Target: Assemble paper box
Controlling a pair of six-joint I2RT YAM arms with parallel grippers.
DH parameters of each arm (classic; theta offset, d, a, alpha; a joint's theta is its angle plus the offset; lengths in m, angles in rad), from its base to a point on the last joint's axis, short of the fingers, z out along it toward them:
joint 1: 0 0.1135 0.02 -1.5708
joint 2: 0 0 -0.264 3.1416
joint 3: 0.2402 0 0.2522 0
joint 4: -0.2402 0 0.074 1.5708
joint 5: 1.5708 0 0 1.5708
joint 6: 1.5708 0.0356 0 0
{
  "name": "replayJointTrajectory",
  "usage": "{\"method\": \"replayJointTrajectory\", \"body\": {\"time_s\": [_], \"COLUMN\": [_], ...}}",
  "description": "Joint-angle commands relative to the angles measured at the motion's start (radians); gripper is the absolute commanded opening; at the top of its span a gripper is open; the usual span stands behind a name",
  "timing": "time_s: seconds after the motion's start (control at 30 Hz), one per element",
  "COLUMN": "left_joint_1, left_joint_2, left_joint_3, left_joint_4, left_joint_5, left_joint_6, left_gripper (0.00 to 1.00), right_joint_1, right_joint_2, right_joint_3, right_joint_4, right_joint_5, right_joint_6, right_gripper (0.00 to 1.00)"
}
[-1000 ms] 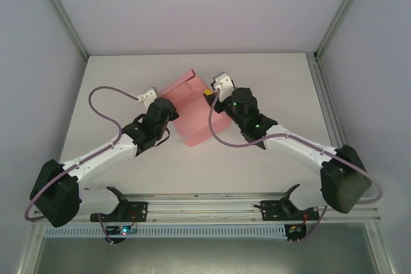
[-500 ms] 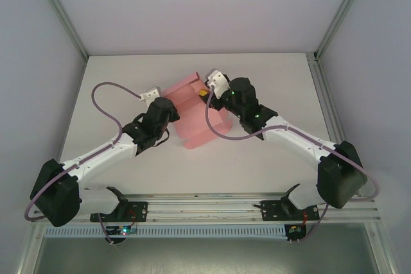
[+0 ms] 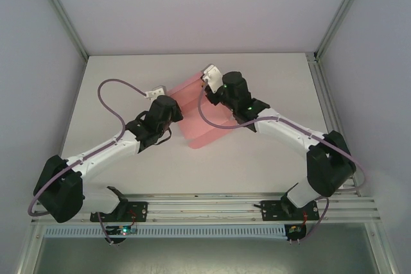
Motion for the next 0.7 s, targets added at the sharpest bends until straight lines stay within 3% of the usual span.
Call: {"method": "replayJointTrajectory", "body": {"time_s": [0.0,0.1,0.2,0.43,0.57,0.67], "left_joint_1": [0.005,0.004,0.003,0.002,0.003,0.016], "left_joint_2": [0.006,0.008,0.002,-0.048,-0.052,-0.029], "left_joint_3": [0.035,0.039,0.043,0.028,0.028,0.041], "left_joint_4": [-0.013,-0.048,-0.099,-0.195,-0.212,-0.213], "left_joint_5": [-0.002,-0.035,-0.067,-0.206,-0.262,-0.289], "left_joint_6": [-0.055,-0.124,-0.167,-0.234,-0.232,-0.206], "left_gripper": [0.0,0.0,0.0,0.0,0.0,0.0], "right_joint_1": [0.035,0.065,0.057,0.055,0.078,0.117], "right_joint_2": [0.05,0.117,0.172,0.211,0.193,0.101], "right_joint_3": [0.033,0.07,0.122,0.084,0.061,0.026], "right_joint_4": [0.144,0.227,0.232,0.462,0.432,0.18], "right_joint_5": [0.341,0.627,0.826,1.009,0.952,0.65], "right_joint_6": [-0.011,-0.083,-0.098,-0.297,-0.299,-0.163], "right_gripper": [0.13,0.07,0.04,0.08,0.11,0.15]}}
